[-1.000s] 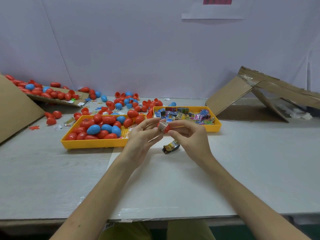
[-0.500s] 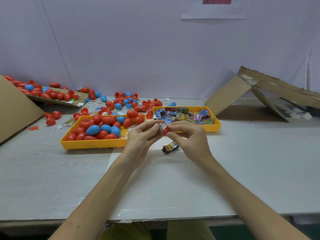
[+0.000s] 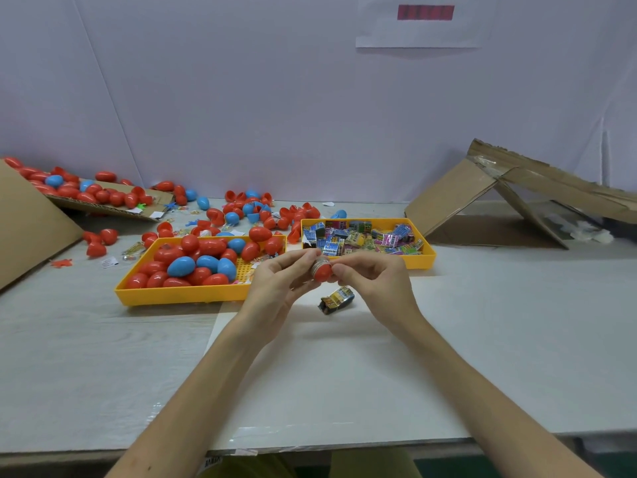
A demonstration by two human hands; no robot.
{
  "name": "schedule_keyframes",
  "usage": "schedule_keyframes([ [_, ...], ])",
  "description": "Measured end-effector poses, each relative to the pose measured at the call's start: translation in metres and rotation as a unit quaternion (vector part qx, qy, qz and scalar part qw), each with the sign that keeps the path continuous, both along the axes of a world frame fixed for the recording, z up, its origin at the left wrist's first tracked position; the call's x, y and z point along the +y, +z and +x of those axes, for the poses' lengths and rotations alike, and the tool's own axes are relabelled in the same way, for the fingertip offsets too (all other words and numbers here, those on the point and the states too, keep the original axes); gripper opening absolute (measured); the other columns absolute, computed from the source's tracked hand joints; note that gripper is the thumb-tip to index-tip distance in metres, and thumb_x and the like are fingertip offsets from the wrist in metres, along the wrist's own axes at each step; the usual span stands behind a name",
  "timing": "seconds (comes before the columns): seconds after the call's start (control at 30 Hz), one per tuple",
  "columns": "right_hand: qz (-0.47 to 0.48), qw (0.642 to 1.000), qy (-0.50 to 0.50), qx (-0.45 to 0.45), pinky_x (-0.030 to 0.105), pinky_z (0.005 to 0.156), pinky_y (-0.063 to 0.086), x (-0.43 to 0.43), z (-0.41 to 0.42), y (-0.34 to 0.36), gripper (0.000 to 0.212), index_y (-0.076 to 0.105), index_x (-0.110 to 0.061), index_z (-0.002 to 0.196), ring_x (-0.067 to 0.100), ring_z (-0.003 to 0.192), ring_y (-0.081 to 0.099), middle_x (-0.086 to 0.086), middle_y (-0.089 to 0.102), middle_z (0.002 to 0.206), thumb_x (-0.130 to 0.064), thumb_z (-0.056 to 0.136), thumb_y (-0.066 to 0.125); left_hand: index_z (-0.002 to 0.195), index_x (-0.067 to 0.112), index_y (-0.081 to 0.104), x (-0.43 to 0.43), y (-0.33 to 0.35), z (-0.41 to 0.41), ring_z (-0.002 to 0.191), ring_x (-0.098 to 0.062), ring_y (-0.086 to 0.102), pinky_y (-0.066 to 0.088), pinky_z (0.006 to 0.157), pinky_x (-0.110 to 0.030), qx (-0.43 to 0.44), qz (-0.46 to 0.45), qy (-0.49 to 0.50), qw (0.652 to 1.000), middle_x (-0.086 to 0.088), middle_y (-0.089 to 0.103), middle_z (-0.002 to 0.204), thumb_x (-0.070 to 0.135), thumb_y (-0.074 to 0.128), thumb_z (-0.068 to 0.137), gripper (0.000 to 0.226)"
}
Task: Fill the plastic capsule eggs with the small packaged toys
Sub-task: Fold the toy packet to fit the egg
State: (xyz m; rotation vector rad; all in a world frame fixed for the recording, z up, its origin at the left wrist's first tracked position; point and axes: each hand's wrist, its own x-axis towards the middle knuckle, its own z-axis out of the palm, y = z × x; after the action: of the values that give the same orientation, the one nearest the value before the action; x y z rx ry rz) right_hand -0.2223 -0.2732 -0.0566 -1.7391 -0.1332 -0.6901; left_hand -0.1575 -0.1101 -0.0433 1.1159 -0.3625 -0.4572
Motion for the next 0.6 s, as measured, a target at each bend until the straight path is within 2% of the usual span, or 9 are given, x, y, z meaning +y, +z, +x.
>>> schedule_keyframes([
  [0.07,-0.043,0.999,-0.018,-0.014,0.025,0.072,0.058,-0.0005,-0.0005,-0.0015,0.009,0.078,-0.005,0.095,0.016,0.076,0.074,0.003,0.077,0.082,-0.001,0.089,0.073,0.104,0.007,0.076,-0.0004,-0.0011,0.0002,0.096,-0.023,0.075,0.059,0.075,-0.023,-0.005,0.002,0.001,1.000,-0.014,0.077,0.103,0.026,0.072,0.080,0.031],
  [0.13,-0.127,0.989,-0.052,-0.049,0.023,0.070,0.057,0.0005,-0.0012,-0.0028,0.006,0.076,-0.005,0.093,0.012,0.073,0.073,0.001,0.075,0.082,-0.002,0.090,0.072,0.103,0.006,0.076,-0.0014,-0.0027,0.0003,0.096,-0.024,0.075,0.059,0.076,-0.024,-0.015,0.005,0.004,1.000,-0.015,0.076,0.103,0.026,0.072,0.079,0.032],
  [0.23,-0.208,0.970,-0.089,-0.092,0.019,0.066,0.054,0.0022,-0.0012,-0.0037,0.004,0.071,-0.006,0.090,0.008,0.069,0.067,-0.002,0.070,0.079,-0.003,0.091,0.069,0.111,0.006,0.074,-0.0027,-0.0030,-0.0004,0.100,-0.025,0.074,0.059,0.081,-0.025,-0.031,0.012,-0.012,0.999,-0.013,0.076,0.107,0.025,0.074,0.080,0.036],
  [0.4,-0.257,0.957,-0.111,-0.076,0.027,0.061,0.051,0.0013,-0.0013,-0.0060,0.004,0.062,-0.014,0.089,0.009,0.067,0.058,-0.008,0.061,0.077,-0.013,0.093,0.062,0.122,0.017,0.070,-0.0030,-0.0064,-0.0006,0.110,-0.021,0.071,0.057,0.094,-0.031,-0.087,0.072,-0.053,0.992,-0.007,0.075,0.115,0.012,0.080,0.079,0.045],
  [0.47,-0.273,0.953,-0.113,-0.070,0.027,0.061,0.049,0.0012,-0.0006,-0.0070,0.005,0.060,-0.017,0.090,0.008,0.068,0.056,-0.010,0.058,0.078,-0.014,0.094,0.061,0.120,0.020,0.071,-0.0032,-0.0077,0.0004,0.109,-0.018,0.071,0.057,0.093,-0.030,-0.097,0.095,-0.036,0.990,-0.002,0.076,0.114,0.007,0.080,0.081,0.042],
  [0.6,-0.291,0.947,-0.116,-0.071,0.031,0.061,0.048,0.0020,0.0005,-0.0075,0.005,0.057,-0.016,0.091,0.011,0.069,0.054,-0.005,0.059,0.079,-0.011,0.094,0.059,0.114,0.025,0.075,-0.0041,-0.0084,0.0028,0.104,-0.013,0.072,0.058,0.086,-0.025,-0.123,0.119,-0.004,0.985,0.005,0.076,0.112,0.013,0.084,0.078,0.040],
])
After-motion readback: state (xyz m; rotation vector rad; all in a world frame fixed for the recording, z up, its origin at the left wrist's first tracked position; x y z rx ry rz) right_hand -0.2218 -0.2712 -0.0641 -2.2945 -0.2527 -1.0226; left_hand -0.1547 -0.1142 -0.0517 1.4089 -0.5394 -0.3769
